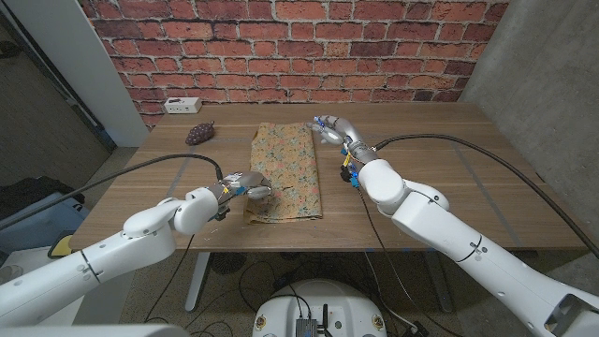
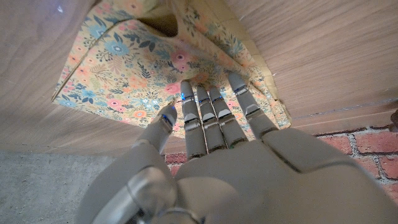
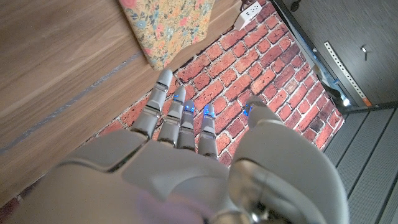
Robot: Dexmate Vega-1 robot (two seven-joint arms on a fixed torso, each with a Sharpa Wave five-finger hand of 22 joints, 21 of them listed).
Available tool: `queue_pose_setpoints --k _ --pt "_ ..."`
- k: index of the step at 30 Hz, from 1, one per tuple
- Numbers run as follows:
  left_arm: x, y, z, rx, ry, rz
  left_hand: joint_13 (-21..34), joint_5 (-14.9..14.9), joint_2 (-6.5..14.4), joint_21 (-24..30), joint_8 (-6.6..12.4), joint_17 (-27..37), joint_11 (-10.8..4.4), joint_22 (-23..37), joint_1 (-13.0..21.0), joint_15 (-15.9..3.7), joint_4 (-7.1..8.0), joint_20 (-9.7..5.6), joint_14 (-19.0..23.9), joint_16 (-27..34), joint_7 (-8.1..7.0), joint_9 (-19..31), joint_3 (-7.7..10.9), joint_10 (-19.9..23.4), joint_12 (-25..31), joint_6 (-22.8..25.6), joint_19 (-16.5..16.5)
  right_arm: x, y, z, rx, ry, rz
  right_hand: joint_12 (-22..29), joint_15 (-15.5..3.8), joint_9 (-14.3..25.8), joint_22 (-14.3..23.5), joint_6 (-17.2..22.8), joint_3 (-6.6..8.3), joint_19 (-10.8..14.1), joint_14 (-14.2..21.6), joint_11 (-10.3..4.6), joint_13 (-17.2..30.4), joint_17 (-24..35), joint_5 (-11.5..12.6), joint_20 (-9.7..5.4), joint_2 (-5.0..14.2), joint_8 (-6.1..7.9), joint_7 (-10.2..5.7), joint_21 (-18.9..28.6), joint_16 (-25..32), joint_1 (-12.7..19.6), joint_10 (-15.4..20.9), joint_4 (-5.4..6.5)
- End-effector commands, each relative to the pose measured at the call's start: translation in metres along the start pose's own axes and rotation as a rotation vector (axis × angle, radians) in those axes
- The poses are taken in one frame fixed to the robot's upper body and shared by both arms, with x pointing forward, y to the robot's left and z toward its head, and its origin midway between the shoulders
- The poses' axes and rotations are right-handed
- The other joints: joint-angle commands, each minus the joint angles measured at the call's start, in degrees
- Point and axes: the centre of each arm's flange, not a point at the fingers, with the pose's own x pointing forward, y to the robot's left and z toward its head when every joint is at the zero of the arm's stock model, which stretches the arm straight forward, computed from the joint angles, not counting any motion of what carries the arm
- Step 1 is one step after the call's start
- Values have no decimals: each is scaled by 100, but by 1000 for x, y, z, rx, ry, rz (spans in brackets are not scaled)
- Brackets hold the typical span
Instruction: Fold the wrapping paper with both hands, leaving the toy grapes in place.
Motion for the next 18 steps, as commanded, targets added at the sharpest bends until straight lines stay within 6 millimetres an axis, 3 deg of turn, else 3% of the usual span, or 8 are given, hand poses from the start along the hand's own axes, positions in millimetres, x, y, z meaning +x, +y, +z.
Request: queue_pose_setpoints --k 1,6,14,15,16,17,18 --pt "2 -18 -5 -39 35 -64 5 -8 104 -131 -43 29 1 17 138 20 22 -60 -281 -14 -32 26 -52 -241 -51 -177 -177 15 10 -9 -245 97 -6 -74 -221 15 16 167 202 -171 -328 -113 -3 -20 51 -239 201 13 -74 -114 -26 77 16 -5" --pt "4 -21 -6 -49 26 -62 1 -5 144 -194 -37 34 2 20 196 46 56 -57 -410 1 39 28 -64 -349 -57 -222 -259 29 14 -9 -336 109 -16 -166 -342 17 21 438 391 -330 -689 -199 -9 -51 77 -520 273 45 -34 -227 -33 155 -36 33" --pt "5 -24 -5 -64 13 -50 -2 -1 143 -228 -40 33 -1 21 238 36 68 -66 -435 24 9 29 -68 -374 -45 -264 -295 44 22 -15 -553 174 7 -265 -445 13 20 441 373 -457 -950 -279 -18 -72 32 -600 178 -21 -59 -318 -26 98 -154 75" --pt "5 -23 -5 -66 13 -49 -2 -1 140 -232 -38 32 -4 21 243 37 67 -68 -436 26 0 29 -69 -373 -42 -264 -300 45 24 -17 -590 184 13 -292 -568 10 20 430 412 -476 -998 -393 -24 -95 28 -641 211 -49 -99 -340 -17 137 -174 60" --pt "5 -23 -5 -68 12 -49 -2 -1 135 -237 -40 30 -6 21 247 37 65 -70 -441 27 -7 29 -72 -374 -40 -273 -305 45 26 -19 -621 194 20 -302 -606 9 20 423 441 -491 -1020 -417 -26 -105 30 -666 235 -61 -125 -353 -15 166 -177 50" --pt "6 -23 -6 -70 11 -49 -3 -1 131 -240 -44 30 -7 22 254 37 64 -72 -441 31 -19 29 -75 -376 -38 -290 -303 45 27 -20 -646 202 28 -338 -720 7 21 420 483 -536 -1097 -598 -34 -132 20 -723 243 -91 -184 -389 -10 209 -204 40" --pt "6 -23 -6 -71 11 -50 -3 -1 130 -244 -44 29 -2 22 258 40 65 -70 -444 33 -25 30 -78 -384 -38 -295 -307 44 29 -22 -667 209 38 -349 -756 6 21 409 505 -564 -1128 -610 -37 -146 16 -746 251 -107 -221 -408 -9 234 -207 33"
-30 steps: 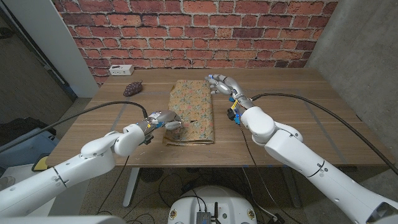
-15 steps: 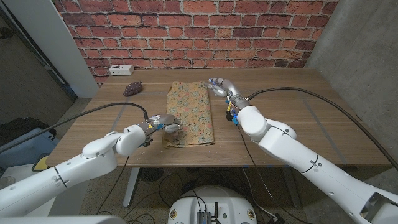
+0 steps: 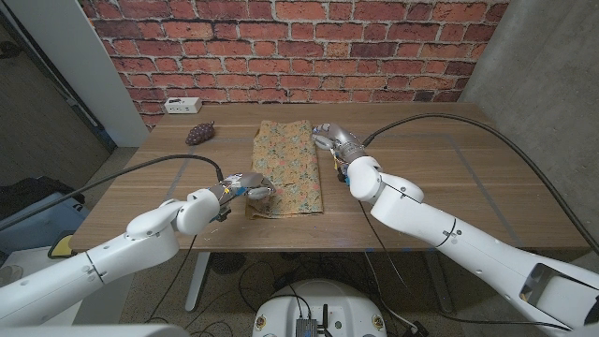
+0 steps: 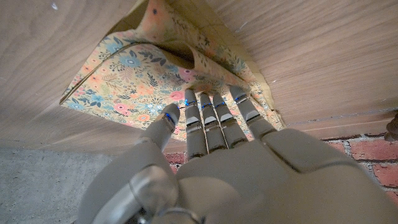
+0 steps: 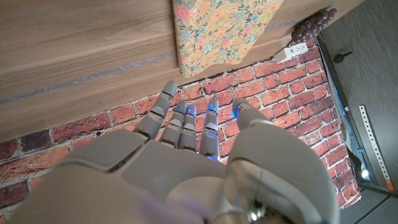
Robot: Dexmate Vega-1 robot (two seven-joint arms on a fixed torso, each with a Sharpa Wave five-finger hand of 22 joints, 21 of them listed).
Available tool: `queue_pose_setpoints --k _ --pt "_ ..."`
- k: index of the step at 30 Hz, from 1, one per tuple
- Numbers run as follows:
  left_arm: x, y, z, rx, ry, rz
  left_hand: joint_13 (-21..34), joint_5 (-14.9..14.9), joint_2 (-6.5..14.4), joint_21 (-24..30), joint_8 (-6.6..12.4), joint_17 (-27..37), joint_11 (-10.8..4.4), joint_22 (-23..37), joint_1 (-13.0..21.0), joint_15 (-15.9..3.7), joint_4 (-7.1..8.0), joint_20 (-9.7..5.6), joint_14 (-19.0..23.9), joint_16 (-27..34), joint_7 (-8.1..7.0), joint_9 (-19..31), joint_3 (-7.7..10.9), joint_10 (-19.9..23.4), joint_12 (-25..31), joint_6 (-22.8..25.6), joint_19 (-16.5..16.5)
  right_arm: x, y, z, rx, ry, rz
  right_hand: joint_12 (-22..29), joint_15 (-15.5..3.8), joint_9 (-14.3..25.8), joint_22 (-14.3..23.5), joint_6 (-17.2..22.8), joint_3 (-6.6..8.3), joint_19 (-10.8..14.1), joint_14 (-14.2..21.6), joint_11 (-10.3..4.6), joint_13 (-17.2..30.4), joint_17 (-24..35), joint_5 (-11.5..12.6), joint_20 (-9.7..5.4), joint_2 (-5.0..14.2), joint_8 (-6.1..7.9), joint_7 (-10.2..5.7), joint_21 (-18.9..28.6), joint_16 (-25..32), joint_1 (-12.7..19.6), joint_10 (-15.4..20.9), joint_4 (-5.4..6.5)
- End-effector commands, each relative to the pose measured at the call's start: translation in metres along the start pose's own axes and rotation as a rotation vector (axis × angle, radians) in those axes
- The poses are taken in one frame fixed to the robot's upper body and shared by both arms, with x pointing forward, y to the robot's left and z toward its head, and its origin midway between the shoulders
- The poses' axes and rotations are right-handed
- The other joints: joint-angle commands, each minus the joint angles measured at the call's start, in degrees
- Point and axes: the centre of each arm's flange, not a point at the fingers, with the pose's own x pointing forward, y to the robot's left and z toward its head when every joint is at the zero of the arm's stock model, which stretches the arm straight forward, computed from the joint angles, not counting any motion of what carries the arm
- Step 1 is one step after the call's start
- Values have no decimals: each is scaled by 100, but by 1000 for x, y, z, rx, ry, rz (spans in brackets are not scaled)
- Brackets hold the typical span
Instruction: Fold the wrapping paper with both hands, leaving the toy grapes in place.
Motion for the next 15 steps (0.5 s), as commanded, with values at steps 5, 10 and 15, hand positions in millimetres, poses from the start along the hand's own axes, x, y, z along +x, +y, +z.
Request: queue_pose_setpoints --k 5,10,15 --pt "6 -3 -3 -28 -15 -8 -5 -6 68 -32 -21 14 -3 19 76 2 24 22 -31 46 -58 16 -45 -34 13 -117 -2 9 20 -11 -353 100 49 -146 -354 4 11 -65 271 -227 -335 -452 -21 -98 -54 -216 80 -141 -299 -182 38 227 -66 58" --pt "10 -2 -3 -32 -22 -12 -6 -10 69 -46 -32 19 -4 20 87 9 42 15 -57 53 -82 16 -65 -58 15 -179 -2 2 25 -19 -372 110 64 -179 -361 6 12 -130 255 -326 -441 -460 -24 -102 -82 -221 38 -181 -296 -238 43 164 -103 155" --pt "12 -2 -3 -39 -26 -18 -7 -18 71 -61 -36 29 5 21 82 19 80 11 -69 69 -90 17 -94 -77 19 -231 -8 -5 32 -26 -411 132 79 -206 -334 7 11 -207 227 -371 -489 -444 -26 -125 -108 -184 -16 -215 -284 -272 48 133 -143 181"
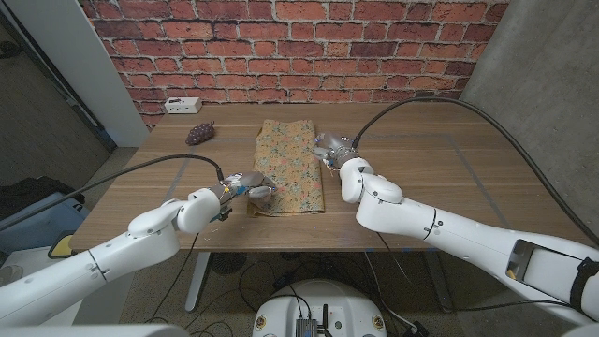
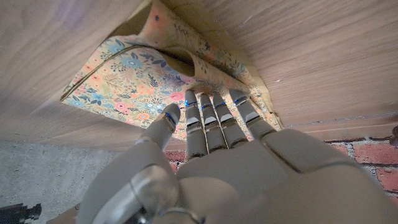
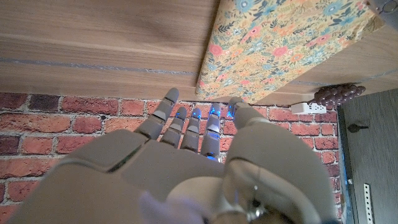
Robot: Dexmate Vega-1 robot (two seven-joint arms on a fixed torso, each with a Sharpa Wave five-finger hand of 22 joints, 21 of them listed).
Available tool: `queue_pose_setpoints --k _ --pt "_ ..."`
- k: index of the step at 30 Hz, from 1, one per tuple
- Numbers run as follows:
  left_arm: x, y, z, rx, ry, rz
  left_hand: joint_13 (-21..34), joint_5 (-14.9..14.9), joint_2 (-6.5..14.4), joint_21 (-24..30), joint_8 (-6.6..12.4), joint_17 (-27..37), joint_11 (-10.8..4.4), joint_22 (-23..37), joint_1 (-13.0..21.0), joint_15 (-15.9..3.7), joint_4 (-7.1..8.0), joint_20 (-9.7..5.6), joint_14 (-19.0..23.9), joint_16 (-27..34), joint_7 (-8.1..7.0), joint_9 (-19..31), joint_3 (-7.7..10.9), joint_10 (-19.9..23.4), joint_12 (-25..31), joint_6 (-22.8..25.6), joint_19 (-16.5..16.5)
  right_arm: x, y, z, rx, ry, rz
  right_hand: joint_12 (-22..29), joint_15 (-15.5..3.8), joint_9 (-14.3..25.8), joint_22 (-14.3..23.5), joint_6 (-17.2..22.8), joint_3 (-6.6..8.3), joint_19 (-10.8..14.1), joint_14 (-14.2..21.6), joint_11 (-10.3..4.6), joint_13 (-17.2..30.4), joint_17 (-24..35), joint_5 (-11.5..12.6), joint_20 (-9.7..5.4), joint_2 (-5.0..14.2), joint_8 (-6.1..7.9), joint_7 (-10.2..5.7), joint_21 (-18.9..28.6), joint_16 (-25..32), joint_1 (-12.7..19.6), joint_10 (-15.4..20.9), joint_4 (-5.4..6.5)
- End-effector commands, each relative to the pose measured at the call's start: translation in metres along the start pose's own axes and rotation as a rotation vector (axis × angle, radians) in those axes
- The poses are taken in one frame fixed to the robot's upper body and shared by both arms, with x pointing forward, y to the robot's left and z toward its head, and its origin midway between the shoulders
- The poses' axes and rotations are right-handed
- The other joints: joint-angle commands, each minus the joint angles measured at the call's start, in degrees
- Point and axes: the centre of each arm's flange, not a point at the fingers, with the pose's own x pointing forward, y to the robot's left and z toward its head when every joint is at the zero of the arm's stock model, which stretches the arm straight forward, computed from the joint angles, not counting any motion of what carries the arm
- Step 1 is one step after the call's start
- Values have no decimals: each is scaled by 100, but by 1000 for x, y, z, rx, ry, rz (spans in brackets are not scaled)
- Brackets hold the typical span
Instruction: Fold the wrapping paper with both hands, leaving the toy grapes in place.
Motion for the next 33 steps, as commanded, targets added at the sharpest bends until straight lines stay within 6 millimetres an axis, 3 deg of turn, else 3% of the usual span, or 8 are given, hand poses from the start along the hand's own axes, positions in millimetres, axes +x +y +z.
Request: queue_pose_setpoints --k 1,9,13,14,26,33 --pt "6 -2 -1 -16 -9 -17 18 -19 47 -19 -19 30 -2 19 63 -11 20 37 -43 42 -27 17 -36 -42 19 -94 25 -10 17 -13 -119 50 31 -26 -288 7 10 -54 -32 -27 -61 0 -1 -33 -29 39 -116 -26 20 -22 46 -42 -55 36" --pt "8 -2 0 -19 -8 -20 16 -23 37 -42 -38 26 2 20 63 -20 63 47 -74 46 -34 16 -55 -86 20 -234 29 -24 31 -14 -150 41 50 -39 -296 6 8 -96 -69 -58 -81 -18 -4 -94 -57 45 -170 -42 -31 -59 47 -41 -56 -5" --pt "10 -1 1 -18 -10 -21 15 -24 33 -53 -34 26 5 20 56 -14 85 44 -85 46 -60 16 -62 -99 22 -263 23 -29 38 -11 -165 20 47 -48 -372 5 7 -114 -46 -89 -136 -181 -6 -140 -58 -12 -92 -43 -94 -97 50 -10 -48 -15" --pt "10 0 2 -18 -13 -20 15 -24 28 -55 -34 23 2 20 54 -15 88 44 -88 45 -54 16 -62 -104 21 -272 23 -30 41 -10 -170 13 59 -50 -389 5 8 -117 -34 -97 -149 -291 -7 -157 -58 -26 -60 -40 -111 -113 62 -4 -30 -2" --pt "11 0 3 -18 -18 -26 13 -29 3 -82 -27 15 0 21 -1 -35 176 39 -85 48 -82 14 -64 -126 31 -367 24 -30 66 -6 -197 -8 135 -63 -382 4 8 -85 1 -173 -269 -319 -8 -199 -54 -75 -37 -23 -48 -171 48 25 -27 11" --pt "11 0 4 -18 -21 -22 12 -31 -10 -95 -19 7 0 21 -26 -33 213 43 -84 45 -81 14 -60 -130 38 -403 28 -28 80 -5 -215 -9 180 -75 -363 0 6 -74 72 -170 -298 -324 -10 -260 -39 -66 -51 -20 -55 -194 46 134 -31 -68"
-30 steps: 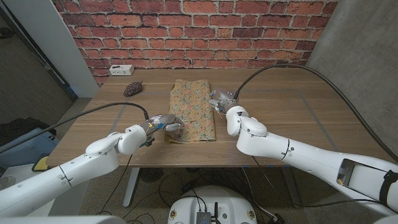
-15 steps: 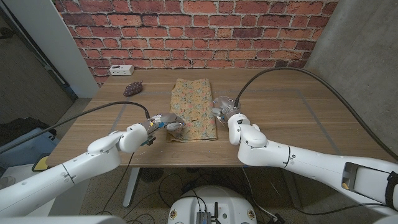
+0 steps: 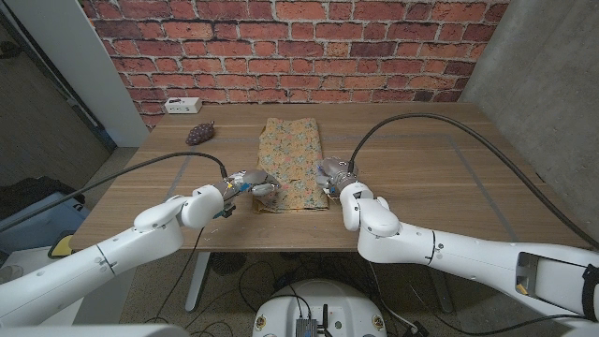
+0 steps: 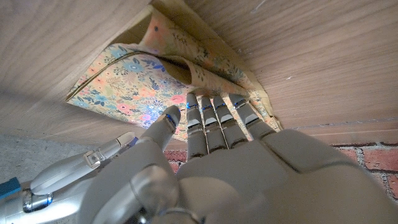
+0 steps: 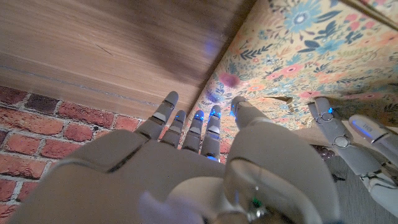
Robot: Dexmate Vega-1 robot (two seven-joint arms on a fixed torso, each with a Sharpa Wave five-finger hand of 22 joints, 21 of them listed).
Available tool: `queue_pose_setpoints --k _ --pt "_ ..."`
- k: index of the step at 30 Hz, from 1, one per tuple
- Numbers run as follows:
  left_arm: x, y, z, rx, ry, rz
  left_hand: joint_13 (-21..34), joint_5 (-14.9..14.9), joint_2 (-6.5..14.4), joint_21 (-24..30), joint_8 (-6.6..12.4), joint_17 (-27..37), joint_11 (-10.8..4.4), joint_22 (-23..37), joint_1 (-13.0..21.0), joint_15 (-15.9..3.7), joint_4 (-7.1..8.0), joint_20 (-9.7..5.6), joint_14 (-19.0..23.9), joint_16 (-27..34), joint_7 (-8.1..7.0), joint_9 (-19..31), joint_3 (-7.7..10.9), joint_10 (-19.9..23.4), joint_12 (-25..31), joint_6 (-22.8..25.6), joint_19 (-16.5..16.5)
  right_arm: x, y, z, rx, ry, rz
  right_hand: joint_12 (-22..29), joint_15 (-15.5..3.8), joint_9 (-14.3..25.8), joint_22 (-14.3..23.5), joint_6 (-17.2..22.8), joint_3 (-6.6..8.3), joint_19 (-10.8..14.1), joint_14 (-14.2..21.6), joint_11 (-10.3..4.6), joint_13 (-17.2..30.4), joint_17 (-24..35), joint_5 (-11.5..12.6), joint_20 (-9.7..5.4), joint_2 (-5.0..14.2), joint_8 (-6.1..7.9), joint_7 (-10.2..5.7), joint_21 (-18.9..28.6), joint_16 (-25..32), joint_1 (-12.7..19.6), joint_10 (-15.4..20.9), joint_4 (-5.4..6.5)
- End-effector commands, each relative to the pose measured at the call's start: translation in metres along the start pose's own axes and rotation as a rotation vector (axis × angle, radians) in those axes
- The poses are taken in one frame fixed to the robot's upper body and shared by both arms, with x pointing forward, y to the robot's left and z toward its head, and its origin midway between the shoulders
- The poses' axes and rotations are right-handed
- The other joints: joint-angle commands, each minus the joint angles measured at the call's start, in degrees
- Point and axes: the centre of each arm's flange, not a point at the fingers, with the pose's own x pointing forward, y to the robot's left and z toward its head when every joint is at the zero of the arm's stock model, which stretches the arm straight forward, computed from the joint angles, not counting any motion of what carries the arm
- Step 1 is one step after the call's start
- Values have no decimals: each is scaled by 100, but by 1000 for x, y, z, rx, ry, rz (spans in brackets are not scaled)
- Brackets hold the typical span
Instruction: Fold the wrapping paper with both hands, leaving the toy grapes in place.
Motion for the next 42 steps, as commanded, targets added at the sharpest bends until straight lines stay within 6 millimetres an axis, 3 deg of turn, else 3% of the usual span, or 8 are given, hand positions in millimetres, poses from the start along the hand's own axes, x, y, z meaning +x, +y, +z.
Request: queue_pose_setpoints --k 1,9,16,19,28,37,42 --pt "0 0 1 -2 -6 -2 12 -11 -10 31 -20 8 -2 22 -27 -2 50 67 8 45 -5 14 10 -28 40 -31 113 3 23 8 -37 -16 70 -26 -395 16 7 31 98 -7 -27 -29 17 -30 5 -7 -4 12 15 -47 8 139 3 -54" --pt "0 0 1 -4 -9 5 11 -13 -19 14 -11 -4 2 22 -49 -9 85 67 16 42 -24 13 23 -23 51 -69 117 10 35 5 -51 16 136 -10 -359 12 5 123 151 -2 -53 47 14 -118 -2 4 -49 42 94 -82 12 264 81 -157" --pt "-1 0 0 -6 -8 8 11 -14 -28 -1 -15 -15 5 22 -63 -4 108 68 9 34 -51 12 38 -39 52 -134 125 13 43 2 -46 35 190 44 -326 11 4 190 138 -28 -83 169 13 -174 -19 -42 -60 54 140 -126 28 288 263 -172" --pt "-1 0 0 -7 -9 9 11 -15 -32 -6 -20 -19 4 23 -67 -4 112 70 12 33 -55 11 41 -40 54 -168 128 14 42 1 -39 39 197 58 -304 11 4 158 120 -24 -83 207 14 -195 -24 -39 -76 37 83 -137 37 284 322 -172" --pt "-1 -3 0 -9 -16 -3 10 -18 -39 -23 6 -26 -7 23 -75 -11 124 78 29 37 -53 10 49 -23 69 -167 140 12 10 1 44 -5 48 -26 -274 14 2 49 32 18 -81 281 17 -255 -37 15 -141 -6 22 -162 59 229 152 -162" --pt "-2 -5 2 4 -28 -5 10 -19 -46 -44 61 -35 -24 24 -91 -16 145 75 81 48 -13 9 65 22 91 -63 146 24 -27 5 84 -36 -100 -70 -237 18 3 -59 -68 37 -62 318 19 -284 -42 68 -183 -36 16 -187 83 117 30 -111" --pt "-3 -6 4 4 -40 -7 9 -20 -54 -60 101 -44 -67 25 -100 -41 153 79 165 67 11 9 84 102 124 44 163 33 -38 5 95 -44 -136 -96 -222 18 3 -145 -130 41 -65 319 20 -305 -42 115 -208 -55 -4 -207 90 47 -61 -87"
